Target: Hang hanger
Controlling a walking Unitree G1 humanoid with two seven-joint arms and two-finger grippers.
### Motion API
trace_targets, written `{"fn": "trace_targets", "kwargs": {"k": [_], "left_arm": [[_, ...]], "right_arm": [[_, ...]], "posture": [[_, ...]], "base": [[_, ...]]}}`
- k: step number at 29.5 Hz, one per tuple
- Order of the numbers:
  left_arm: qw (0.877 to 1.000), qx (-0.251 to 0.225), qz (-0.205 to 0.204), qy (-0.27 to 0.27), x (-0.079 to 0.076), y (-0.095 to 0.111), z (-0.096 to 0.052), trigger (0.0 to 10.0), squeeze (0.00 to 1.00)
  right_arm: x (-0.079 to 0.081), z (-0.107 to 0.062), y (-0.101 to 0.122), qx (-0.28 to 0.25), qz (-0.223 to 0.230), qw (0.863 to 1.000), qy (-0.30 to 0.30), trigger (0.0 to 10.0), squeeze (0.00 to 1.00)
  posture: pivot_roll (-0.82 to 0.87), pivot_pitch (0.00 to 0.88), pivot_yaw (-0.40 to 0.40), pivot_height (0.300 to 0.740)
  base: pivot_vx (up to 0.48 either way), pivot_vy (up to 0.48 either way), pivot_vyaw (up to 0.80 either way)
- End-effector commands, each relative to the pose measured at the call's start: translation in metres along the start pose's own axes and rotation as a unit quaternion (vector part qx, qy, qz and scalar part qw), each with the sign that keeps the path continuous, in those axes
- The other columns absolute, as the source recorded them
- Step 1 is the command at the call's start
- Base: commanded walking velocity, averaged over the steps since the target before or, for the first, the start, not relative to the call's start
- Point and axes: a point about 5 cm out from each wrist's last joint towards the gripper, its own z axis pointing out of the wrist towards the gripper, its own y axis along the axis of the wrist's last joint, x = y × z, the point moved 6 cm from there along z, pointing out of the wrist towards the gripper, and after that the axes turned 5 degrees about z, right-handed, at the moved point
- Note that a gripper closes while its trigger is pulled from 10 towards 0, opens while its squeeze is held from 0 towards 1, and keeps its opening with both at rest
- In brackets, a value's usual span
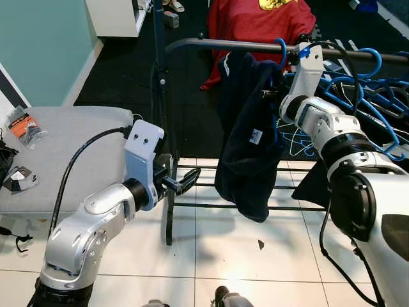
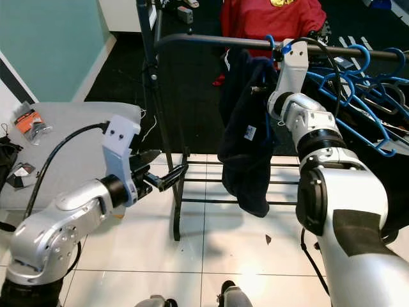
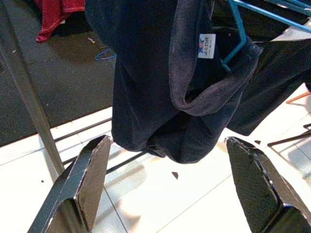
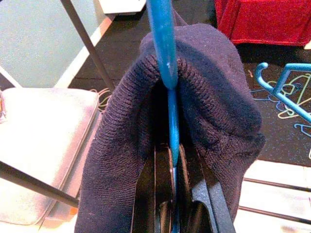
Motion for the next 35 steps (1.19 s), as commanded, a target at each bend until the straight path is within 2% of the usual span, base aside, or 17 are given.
{"fn": "trace_targets", "kwargs": {"k": [1,7,8,10,11,12,13,18,19,20,21,27,30,35], "left_arm": [[1.000,0.008,-0.006,-0.010,-0.004,-0.004,-0.002,10.0,0.00],[1.000,0.008,-0.006,-0.015,-0.007,-0.005,-0.002,10.0,0.00],[1.000,0.008,-0.007,-0.016,-0.008,-0.005,-0.002,10.0,0.00],[1.000,0.008,-0.007,-0.016,-0.008,-0.005,-0.002,10.0,0.00],[1.000,0.009,-0.007,-0.017,-0.008,-0.006,-0.001,10.0,0.00],[1.000,0.009,-0.007,-0.017,-0.008,-0.006,-0.001,10.0,0.00],[1.000,0.010,-0.007,-0.017,-0.008,-0.006,-0.001,10.0,0.00],[1.000,0.008,-0.007,-0.017,-0.007,-0.004,0.001,10.0,0.00],[1.000,0.007,-0.006,-0.016,-0.006,-0.004,0.001,10.0,0.00],[1.000,0.007,-0.006,-0.016,-0.006,-0.004,0.001,10.0,0.00],[1.000,0.006,-0.005,-0.015,-0.006,-0.003,0.002,10.0,0.00],[1.000,0.004,-0.004,-0.014,-0.005,-0.002,0.003,10.0,0.00],[1.000,-0.001,-0.001,-0.009,-0.002,0.002,0.004,10.0,0.00],[1.000,-0.003,-0.001,-0.007,0.000,0.003,0.005,10.0,0.00]], "right_arm": [[-0.007,-0.002,-0.003,0.014,-0.001,1.000,-0.010,10.0,0.00],[-0.008,-0.002,-0.009,0.025,-0.004,1.000,-0.008,10.0,0.03],[-0.009,-0.003,-0.011,0.028,-0.004,1.000,-0.010,10.0,0.49],[-0.009,-0.003,-0.011,0.028,-0.004,1.000,-0.010,10.0,0.49],[-0.011,-0.003,-0.011,0.029,-0.004,1.000,-0.011,10.0,0.87],[-0.011,-0.003,-0.011,0.029,-0.004,1.000,-0.011,10.0,0.87],[-0.012,-0.004,-0.011,0.028,-0.006,0.999,-0.014,10.0,1.00],[-0.013,-0.004,-0.008,0.023,-0.013,0.999,-0.018,10.0,1.00],[-0.013,-0.004,-0.006,0.021,-0.016,0.999,-0.019,10.0,0.33],[-0.013,-0.004,-0.005,0.019,-0.018,0.999,-0.020,10.0,0.33],[-0.013,-0.004,-0.003,0.017,-0.024,0.999,-0.021,10.0,0.00],[-0.012,-0.004,0.001,0.010,-0.038,0.999,-0.022,10.0,0.00],[-0.010,-0.004,0.016,-0.015,-0.057,0.998,-0.023,10.0,0.00],[-0.007,-0.004,0.026,-0.036,-0.071,0.997,-0.024,10.0,0.00]], "posture": [[0.04,0.255,-0.001,0.740],[0.04,0.251,-0.001,0.740],[0.04,0.251,0.000,0.740],[0.04,0.251,0.000,0.740],[0.04,0.247,0.001,0.740],[0.04,0.247,0.001,0.740],[0.04,0.244,0.001,0.740],[0.04,0.238,0.001,0.740],[0.03,0.236,0.001,0.740],[0.03,0.236,0.001,0.740],[0.03,0.231,-0.001,0.740],[0.03,0.228,-0.002,0.740],[0.03,0.225,0.003,0.740],[0.01,0.217,0.010,0.740]], "base": [[0.000,0.000,0.00],[0.000,0.000,0.00],[0.000,0.000,0.00],[0.000,0.000,0.00],[0.000,0.000,0.00],[0.000,0.000,0.00],[0.000,0.000,0.00],[0.000,0.000,0.00],[0.000,0.000,0.00],[0.000,0.000,0.00],[0.000,0.000,0.00],[0.000,0.000,0.00],[0.000,0.000,0.00],[0.000,0.000,0.00]]}}
